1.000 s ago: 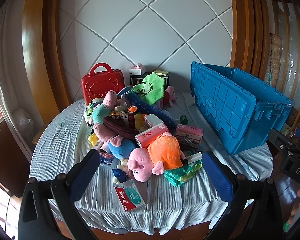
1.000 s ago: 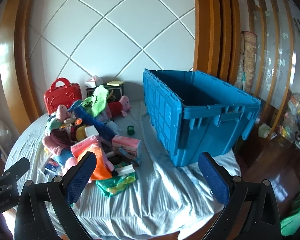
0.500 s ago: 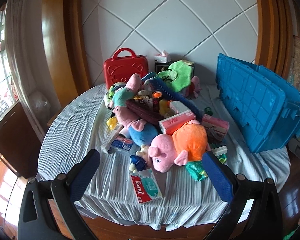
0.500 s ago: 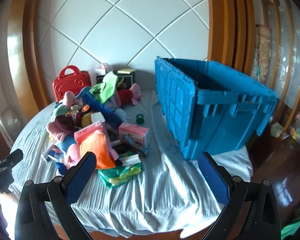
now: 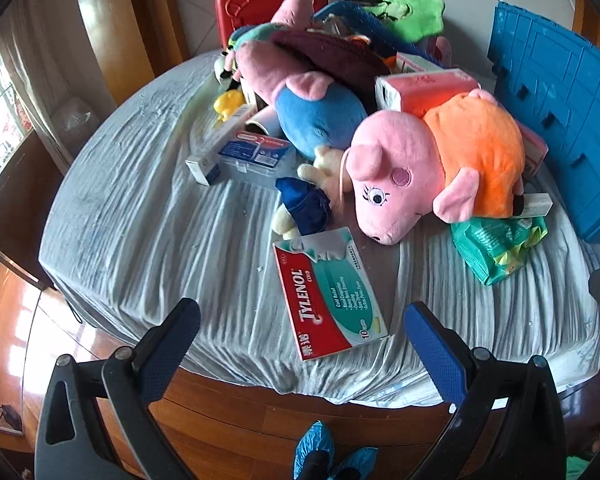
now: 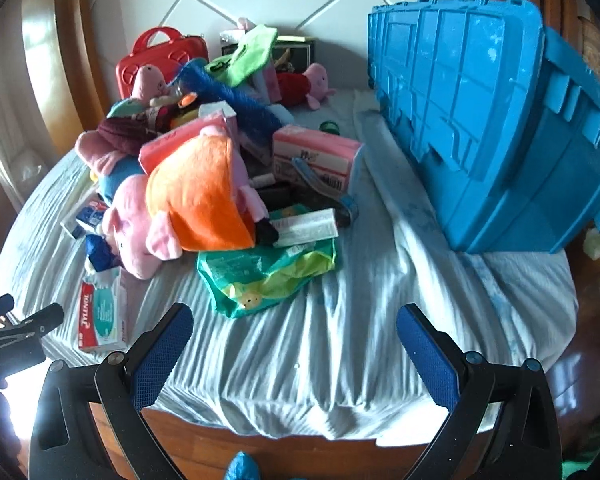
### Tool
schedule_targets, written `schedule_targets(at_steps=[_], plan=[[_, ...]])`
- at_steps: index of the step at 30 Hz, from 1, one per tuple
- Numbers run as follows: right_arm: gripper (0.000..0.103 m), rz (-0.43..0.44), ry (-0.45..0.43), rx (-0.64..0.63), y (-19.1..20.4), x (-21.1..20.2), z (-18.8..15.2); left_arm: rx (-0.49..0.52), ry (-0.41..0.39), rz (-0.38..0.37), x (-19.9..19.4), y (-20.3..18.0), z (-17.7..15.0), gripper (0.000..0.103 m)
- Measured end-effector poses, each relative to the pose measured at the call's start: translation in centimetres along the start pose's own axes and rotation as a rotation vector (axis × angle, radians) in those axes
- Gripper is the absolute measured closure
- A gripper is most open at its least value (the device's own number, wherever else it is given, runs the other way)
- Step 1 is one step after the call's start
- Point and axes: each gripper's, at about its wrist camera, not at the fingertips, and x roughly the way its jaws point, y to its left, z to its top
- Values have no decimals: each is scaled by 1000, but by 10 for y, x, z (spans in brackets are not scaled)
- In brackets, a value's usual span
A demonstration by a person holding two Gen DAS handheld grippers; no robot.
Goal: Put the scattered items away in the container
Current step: 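Move both grippers toward the Tylenol box and small white tube box, then grasp the red-green Tylenol box with left gripper while right grasps white tube box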
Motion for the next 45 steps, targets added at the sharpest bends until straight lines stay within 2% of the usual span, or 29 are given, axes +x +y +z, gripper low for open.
schedule_targets(at_steps=[3, 11, 13, 15, 17, 18, 19, 20, 24, 27, 29, 30, 31, 32, 33, 35, 38, 39, 42, 43, 45], plan=[[0, -13, 28, -3, 5, 22, -2, -1, 29, -18, 29, -8, 1, 0], [0, 35, 62, -43, 19, 68, 0, -23, 80, 25, 76, -15, -3, 0], [0, 38, 71, -65, 21, 76, 0, -39, 117, 26, 88, -17, -7, 0], [0, 46, 67, -74, 18, 81, -1, -91, 88, 7, 87, -13, -9, 0], [0, 51, 68, -73, 13, 84, -1, -87, 76, 12, 86, -17, -9, 1], [0, 54, 69, -71, 11, 86, 0, -84, 69, 1, 85, -19, -8, 6], [0, 57, 64, -68, 9, 86, 1, -75, 54, -3, 82, -21, -6, 24], [0, 56, 56, -66, 6, 84, 4, -65, 51, -3, 80, -25, -4, 29], [0, 48, 39, -75, -6, 76, 15, -60, 51, 19, 77, -37, -1, 29], [0, 56, 48, -66, -19, 76, 20, -64, -1, 62, 58, -46, -3, 30], [1, 93, 74, -70, -29, 81, 25, -71, -44, 74, 39, -56, -3, 30], [7, 110, 79, -79, -34, 84, 28, -77, -63, 82, 31, -62, -2, 30], [15, 125, 74, -93, -39, 85, 30, -84, -77, 75, 24, -71, -1, 38], [20, 138, 64, -111, -44, 87, 34, -97, -81, 65, 20, -80, 5, 63], [29, 156, 52, -135, -50, 89, 39, -118, -76, 59, 17, -91, 8, 64], [33, 207, 33, -184, -60, 95, 47, -165, -68, 51, 19, -108, 13, 64], [33, 298, 10, -277, -71, 106, 58, -247, -54, 138, 29, -129, 9, 64], [33, 324, -3, -309, -73, 109, 62, -284, -49, 159, 35, -126, 10, 64], [33, 376, -5, -372, -72, 124, 68, -364, -48, 213, 35, -125, 3, 53], [33, 397, -4, -382, -70, 128, 69, -386, -37, 229, 33, -124, 1, 45], [33, 443, -4, -395, -70, 133, 71, -430, -50, 242, 27, -116, -3, 38]])
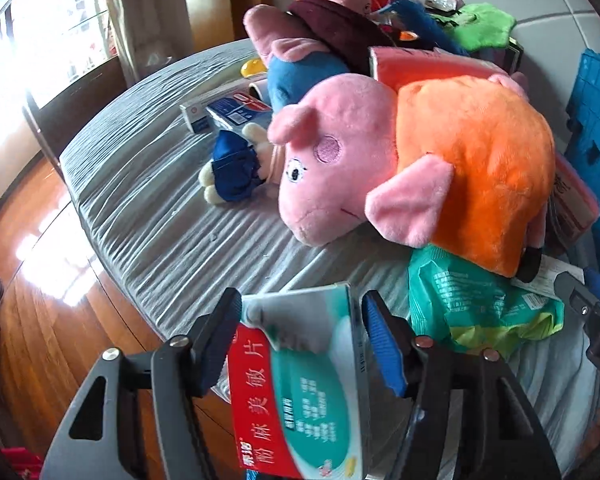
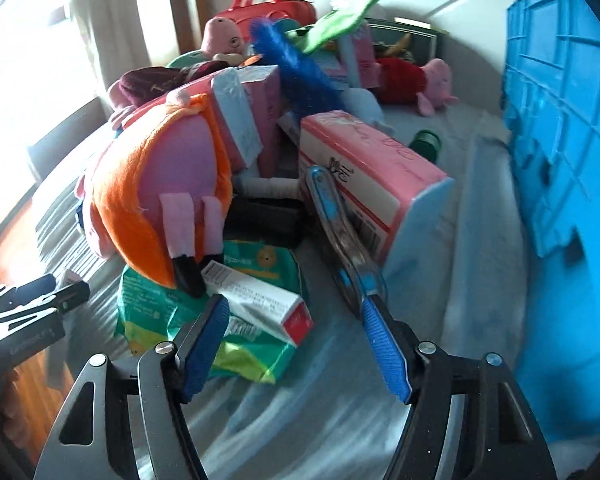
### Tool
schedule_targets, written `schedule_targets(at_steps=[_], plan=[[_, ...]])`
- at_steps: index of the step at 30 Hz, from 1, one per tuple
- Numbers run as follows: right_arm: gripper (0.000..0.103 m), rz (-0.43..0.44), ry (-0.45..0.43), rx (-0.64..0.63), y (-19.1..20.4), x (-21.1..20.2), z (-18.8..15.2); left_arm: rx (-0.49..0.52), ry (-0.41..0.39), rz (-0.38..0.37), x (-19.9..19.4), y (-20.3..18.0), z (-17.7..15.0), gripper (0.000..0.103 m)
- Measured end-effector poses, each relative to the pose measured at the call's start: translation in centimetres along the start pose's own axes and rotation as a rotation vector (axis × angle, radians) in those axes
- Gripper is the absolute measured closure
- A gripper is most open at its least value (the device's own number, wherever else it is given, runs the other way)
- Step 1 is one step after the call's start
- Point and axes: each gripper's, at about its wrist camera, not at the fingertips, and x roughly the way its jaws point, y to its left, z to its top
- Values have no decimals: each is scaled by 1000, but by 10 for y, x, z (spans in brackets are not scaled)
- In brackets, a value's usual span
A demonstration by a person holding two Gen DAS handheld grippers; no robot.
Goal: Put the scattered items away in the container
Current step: 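Grasp the red-green Tylenol box with left gripper while right grasps white tube box, then lift both held boxes and carry them over the blue crate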
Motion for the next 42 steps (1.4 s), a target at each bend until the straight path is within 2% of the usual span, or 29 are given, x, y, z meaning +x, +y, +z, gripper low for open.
schedule_targets(at_steps=[2, 3, 4, 5, 8, 10, 15, 16, 17, 18, 21, 24, 26, 30, 37, 42], plan=[[34, 32, 2, -25, 1, 4, -1, -20, -20, 21, -8, 7, -1, 18], [41, 43, 9, -38, 2, 7, -2, -27, -31, 39, -10, 9, -2, 15], [61, 56, 18, -45, 2, 9, -4, -32, -31, 53, -11, 12, -5, 12], [69, 70, 32, -48, 3, 11, -6, -32, -20, 65, -8, 13, -8, 12], [72, 67, 31, -60, 3, 11, -10, -45, 48, 90, 8, 12, -17, 11], [72, 71, 32, -71, 5, 9, -11, -86, 44, 69, 8, 14, -23, 11], [70, 88, 31, -77, 7, 4, -14, -50, 145, 46, 20, -5, -36, 11], [70, 87, 31, -77, 7, 5, -14, -44, 152, 43, 21, -9, -39, 14], [70, 83, 31, -79, 7, 6, -14, -42, 117, 46, 16, -12, -41, 28], [71, 79, 30, -80, 7, 6, -14, -28, 106, 43, 15, -16, -40, 32], [80, 58, 33, -91, 10, 3, -18, 0, 83, 54, 10, -30, -38, 32], [82, 52, 23, -84, 10, -4, -22, 36, 27, 78, -4, -43, -34, 32], [83, 55, 18, -77, 9, -9, -24, 35, 6, 55, -13, -47, -31, 32], [85, 51, -11, -64, 8, -26, -23, 39, -49, 58, -37, -54, -24, 32], [85, 51, -85, -89, 17, -74, -11, 34, -143, 33, -91, -54, -6, 32], [85, 34, -184, -90, 35, -127, 10, 56, -253, 2, -139, -47, 20, 32]])
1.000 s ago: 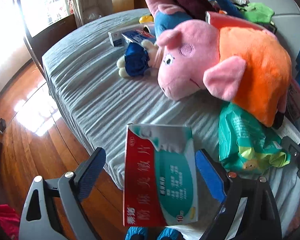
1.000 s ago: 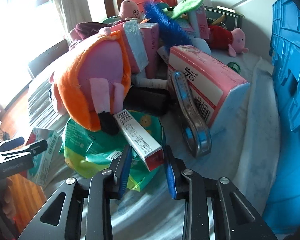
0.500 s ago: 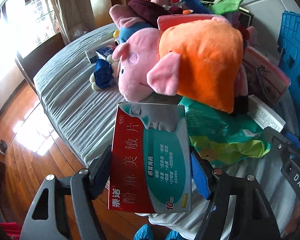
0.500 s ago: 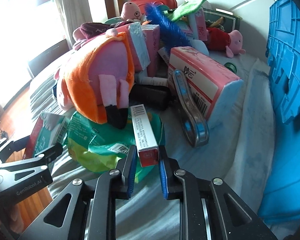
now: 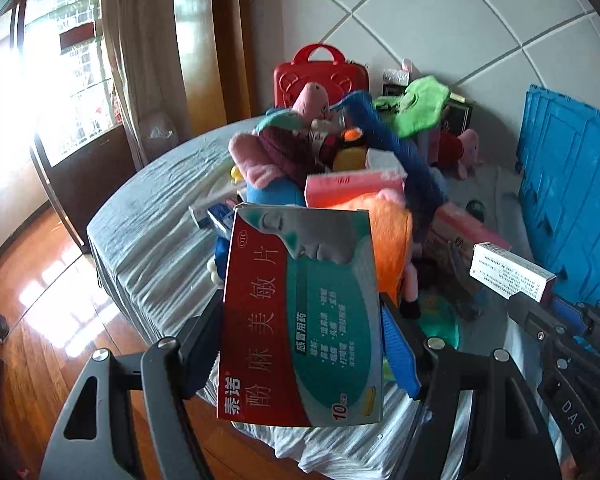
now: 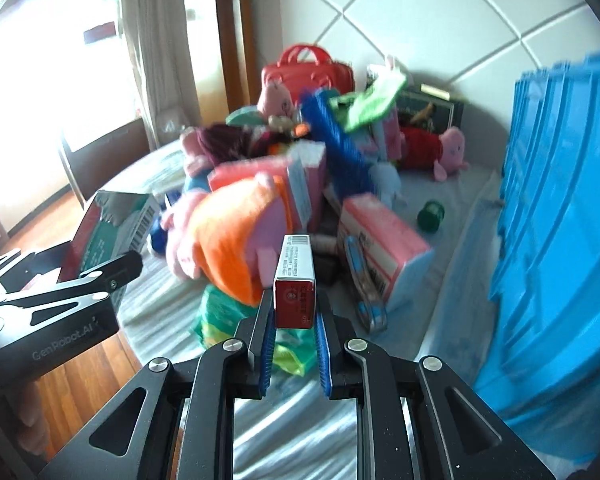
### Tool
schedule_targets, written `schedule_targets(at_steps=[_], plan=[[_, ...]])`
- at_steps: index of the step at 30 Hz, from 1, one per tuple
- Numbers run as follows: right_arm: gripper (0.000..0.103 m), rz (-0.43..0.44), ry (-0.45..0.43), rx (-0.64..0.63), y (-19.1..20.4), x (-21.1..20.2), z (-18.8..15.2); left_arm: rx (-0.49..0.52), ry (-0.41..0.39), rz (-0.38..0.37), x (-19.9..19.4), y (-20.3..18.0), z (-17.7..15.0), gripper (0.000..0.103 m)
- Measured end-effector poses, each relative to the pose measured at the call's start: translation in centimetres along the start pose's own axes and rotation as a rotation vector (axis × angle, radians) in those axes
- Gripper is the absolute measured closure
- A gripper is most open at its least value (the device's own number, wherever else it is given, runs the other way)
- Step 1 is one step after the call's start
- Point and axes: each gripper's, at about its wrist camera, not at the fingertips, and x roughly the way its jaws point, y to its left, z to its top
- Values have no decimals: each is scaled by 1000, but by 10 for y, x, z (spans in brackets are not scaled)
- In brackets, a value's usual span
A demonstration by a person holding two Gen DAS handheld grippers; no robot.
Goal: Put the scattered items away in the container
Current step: 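Lift both held boxes and carry them over the blue crate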
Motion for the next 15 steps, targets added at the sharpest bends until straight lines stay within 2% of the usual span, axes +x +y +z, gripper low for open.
schedule_targets(at_steps=[4, 8, 12, 15], plan=[[85, -45, -108, -6, 15, -46, 34, 16, -104, -68, -40, 1, 34, 32], [85, -132, -228, -8, 17, -102, 67, 43, -210, -154, -80, -10, 65, 32], [85, -250, -316, 11, 0, -157, 87, 90, -294, -256, -116, -37, 92, 32], [85, -354, -348, 27, -28, -194, 97, 130, -325, -343, -135, -69, 113, 32]])
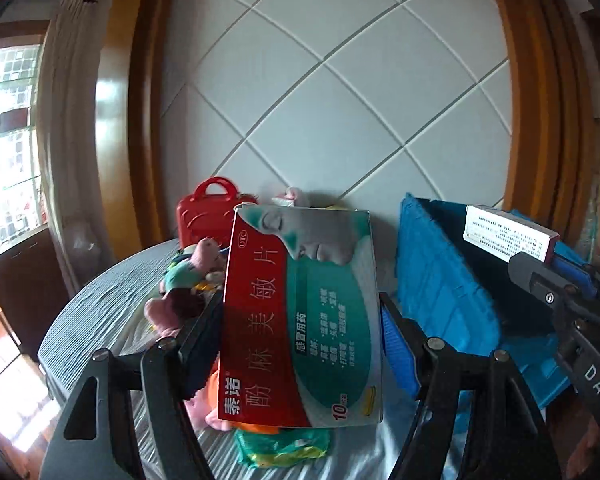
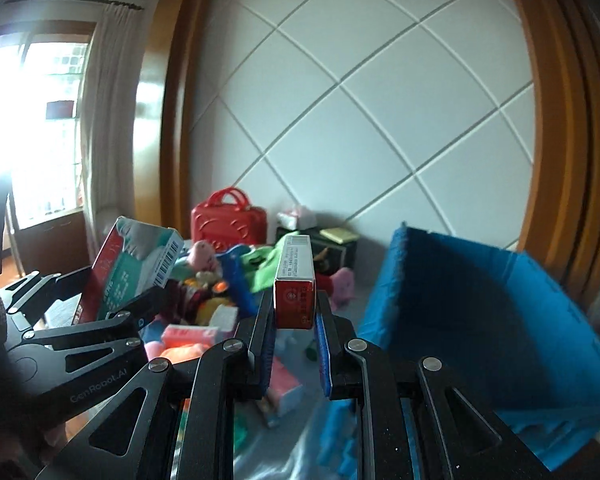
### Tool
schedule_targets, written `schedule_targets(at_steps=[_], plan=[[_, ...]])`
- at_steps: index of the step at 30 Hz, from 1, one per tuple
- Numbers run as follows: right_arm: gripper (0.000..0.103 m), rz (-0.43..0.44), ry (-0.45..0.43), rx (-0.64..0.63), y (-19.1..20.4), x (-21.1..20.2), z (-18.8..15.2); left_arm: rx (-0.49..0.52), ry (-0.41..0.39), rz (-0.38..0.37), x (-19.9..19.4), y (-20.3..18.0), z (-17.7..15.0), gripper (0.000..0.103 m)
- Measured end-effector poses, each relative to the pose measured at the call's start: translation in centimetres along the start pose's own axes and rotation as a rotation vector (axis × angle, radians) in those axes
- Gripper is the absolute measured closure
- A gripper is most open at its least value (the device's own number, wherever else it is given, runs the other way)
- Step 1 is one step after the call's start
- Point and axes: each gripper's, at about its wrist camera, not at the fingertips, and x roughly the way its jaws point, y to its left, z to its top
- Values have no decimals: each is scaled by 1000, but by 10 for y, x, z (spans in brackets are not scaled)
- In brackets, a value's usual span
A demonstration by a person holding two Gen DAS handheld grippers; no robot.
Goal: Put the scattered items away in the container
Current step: 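Lift both held boxes and carry them over the blue crate, then lower both boxes into the crate and open both grippers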
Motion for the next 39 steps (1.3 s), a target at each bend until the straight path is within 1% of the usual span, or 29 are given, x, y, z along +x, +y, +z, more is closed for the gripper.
schedule_targets(at_steps=[3, 5, 6, 8, 10, 12, 13, 16, 18, 20, 22, 26, 28, 31, 33, 36, 39], plan=[[85, -104, -8, -8, -46, -10, 18, 42, -17, -88, 9, -46, 31, 32], [85, -167, 0, -7, -82, -8, 29, 63, -2, -149, 23, -82, 52, 32], [85, -192, 8, -2, -102, -4, 35, 73, 10, -186, 32, -102, 63, 32], [85, -233, 34, 7, -142, 8, 47, 89, 45, -232, 56, -143, 83, 32], [85, -260, 82, 15, -183, 30, 55, 101, 105, -279, 90, -184, 103, 32], [86, -268, 143, 28, -219, 56, 60, 121, 164, -296, 121, -225, 115, 32], [85, -269, 177, 37, -236, 72, 62, 134, 200, -285, 142, -242, 120, 32], [85, -277, 285, 46, -278, 118, 58, 184, 318, -239, 195, -284, 118, 32], [85, -277, 369, 58, -301, 152, 44, 207, 405, -211, 229, -302, 107, 32], [85, -265, 453, 85, -321, 179, 26, 198, 513, -202, 269, -312, 97, 32], [85, -255, 541, 111, -335, 205, 3, 187, 613, -191, 306, -319, 79, 32], [85, -227, 732, 175, -357, 254, -53, 222, 778, -151, 362, -338, 40, 32], [85, -232, 815, 171, -362, 275, -78, 248, 850, -126, 385, -352, 22, 32], [85, -259, 912, 156, -371, 299, -112, 324, 888, -111, 402, -372, -7, 32], [85, -252, 986, 162, -376, 309, -136, 347, 943, -116, 410, -379, -32, 32], [85, -265, 1071, 160, -384, 313, -165, 379, 1024, -98, 411, -384, -64, 32], [85, -259, 1136, 190, -393, 314, -187, 471, 1045, -69, 404, -393, -90, 32]])
